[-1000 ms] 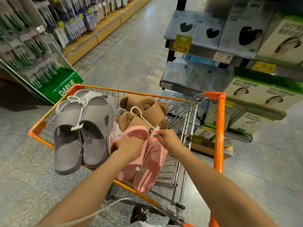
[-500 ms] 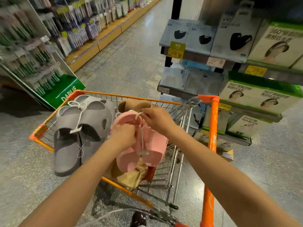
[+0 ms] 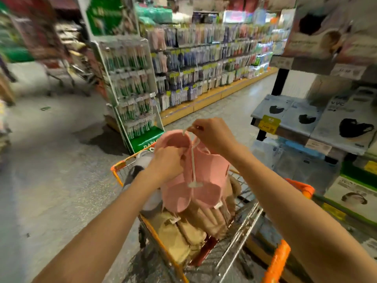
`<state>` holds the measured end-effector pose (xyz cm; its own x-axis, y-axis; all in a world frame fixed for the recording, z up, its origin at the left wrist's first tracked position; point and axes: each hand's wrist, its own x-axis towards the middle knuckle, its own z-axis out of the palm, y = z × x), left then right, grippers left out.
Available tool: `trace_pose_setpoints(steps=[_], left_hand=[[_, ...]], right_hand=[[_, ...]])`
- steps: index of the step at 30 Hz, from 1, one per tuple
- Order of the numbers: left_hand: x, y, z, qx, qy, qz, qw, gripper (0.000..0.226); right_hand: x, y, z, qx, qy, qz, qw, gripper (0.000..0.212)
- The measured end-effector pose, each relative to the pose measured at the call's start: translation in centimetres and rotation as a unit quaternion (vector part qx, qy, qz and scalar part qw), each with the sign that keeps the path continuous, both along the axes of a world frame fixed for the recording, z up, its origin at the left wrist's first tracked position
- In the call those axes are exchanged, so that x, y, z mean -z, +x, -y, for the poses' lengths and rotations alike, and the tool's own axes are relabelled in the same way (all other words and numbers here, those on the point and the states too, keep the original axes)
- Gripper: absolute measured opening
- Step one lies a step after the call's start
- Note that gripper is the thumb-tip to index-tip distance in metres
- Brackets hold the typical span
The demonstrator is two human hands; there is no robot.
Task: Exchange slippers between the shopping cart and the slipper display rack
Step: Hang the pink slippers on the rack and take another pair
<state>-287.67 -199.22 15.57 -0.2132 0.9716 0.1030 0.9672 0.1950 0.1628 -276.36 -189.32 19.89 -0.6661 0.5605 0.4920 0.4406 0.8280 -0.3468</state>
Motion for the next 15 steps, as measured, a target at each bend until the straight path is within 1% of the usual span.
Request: trace_pose_setpoints(steps=[4, 7, 9, 11, 13, 15], left_hand=[[-1.7, 0.6, 7.0, -0.112, 0.051, 0.004, 0.992, 0.039], [-2.1, 2.1, 13.8, -0.185, 0.079, -0.017, 0.979, 0.05], [-2.4, 3.3, 18.5, -0.247, 0.078, -0.038, 0.965, 0.044], [-2.3, 4.2, 23.5, -0.314, 0.062, -0.037, 0.947, 0.041], [-2.0, 5.4, 29.1, -0.383, 0.047, -0.035, 0.922, 0.043], [-1.7, 7.1, 34.8, -0.459, 0.063, -0.029, 0.886, 0.045]], right_hand=[[-2.1, -1.5, 4.2, -0.112, 0.039, -0.024, 0.993, 0.025], [-2.6, -2.6, 9.1, -0.225, 0.011, -0.069, 0.972, 0.018], [-2.8, -3.0, 13.4, -0.312, -0.011, -0.09, 0.946, 0.02], [-3.0, -3.8, 18.2, -0.392, -0.011, -0.081, 0.916, 0.028], [-2.8, -5.2, 23.1, -0.47, 0.001, -0.055, 0.881, 0.031], [-2.8, -6.3, 28.7, -0.543, 0.025, -0.03, 0.839, 0.038]])
